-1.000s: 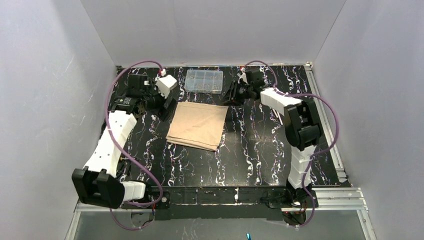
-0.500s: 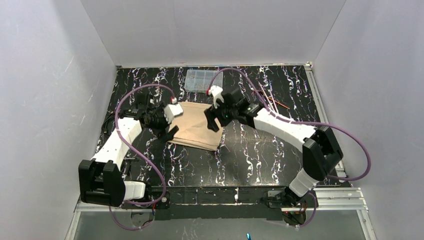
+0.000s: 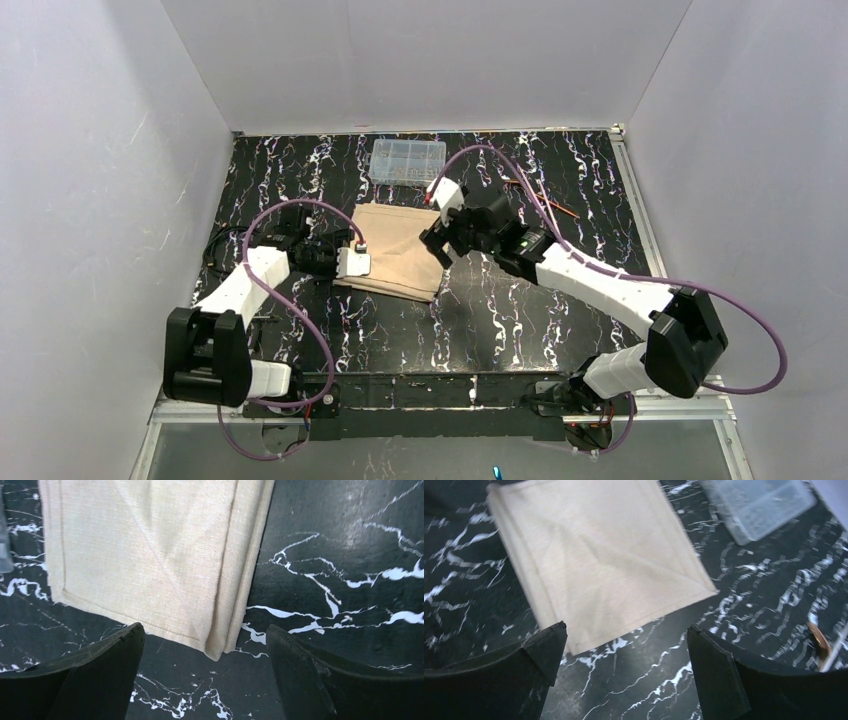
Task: Fold the napkin into a case and place the utensils inside
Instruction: Pick up the upper triangle-folded napkin from the center of the board.
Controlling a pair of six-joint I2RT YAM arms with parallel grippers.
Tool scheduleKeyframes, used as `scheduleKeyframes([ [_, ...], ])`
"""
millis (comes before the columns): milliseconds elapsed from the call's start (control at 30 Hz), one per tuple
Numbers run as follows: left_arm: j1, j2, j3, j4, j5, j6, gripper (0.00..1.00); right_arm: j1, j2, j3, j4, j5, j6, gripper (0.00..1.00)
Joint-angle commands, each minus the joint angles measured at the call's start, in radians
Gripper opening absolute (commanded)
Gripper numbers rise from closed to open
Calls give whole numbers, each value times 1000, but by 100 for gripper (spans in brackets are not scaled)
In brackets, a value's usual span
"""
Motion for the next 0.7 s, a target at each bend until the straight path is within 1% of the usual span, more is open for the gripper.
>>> scheduleKeyframes([
  [0, 27, 60, -31, 21, 30, 182, 88, 44, 18, -40, -10, -159, -126, 99],
  [67, 42, 71, -54, 61, 29, 208, 87, 66, 6, -90, 28, -186, -143, 99],
  [133, 61, 77, -79, 111, 37, 227, 87, 85, 10, -136, 51, -183, -157, 99],
  [267, 89, 93, -107, 160, 53, 284, 87, 144, 34, -195, 81, -161, -193, 99],
  [333, 93, 103, -110, 159, 53, 318, 87, 172, 57, -209, 114, -138, -218, 99],
  [467, 94, 123, -118, 152, 45, 384, 87, 198, 118, -190, 104, -130, -250, 99],
  [533, 94, 128, -133, 156, 35, 425, 84, 213, 136, -190, 120, -115, -265, 99],
  [667, 93, 133, -156, 174, 23, 457, 75, 232, 190, -171, 110, -91, -290, 99],
])
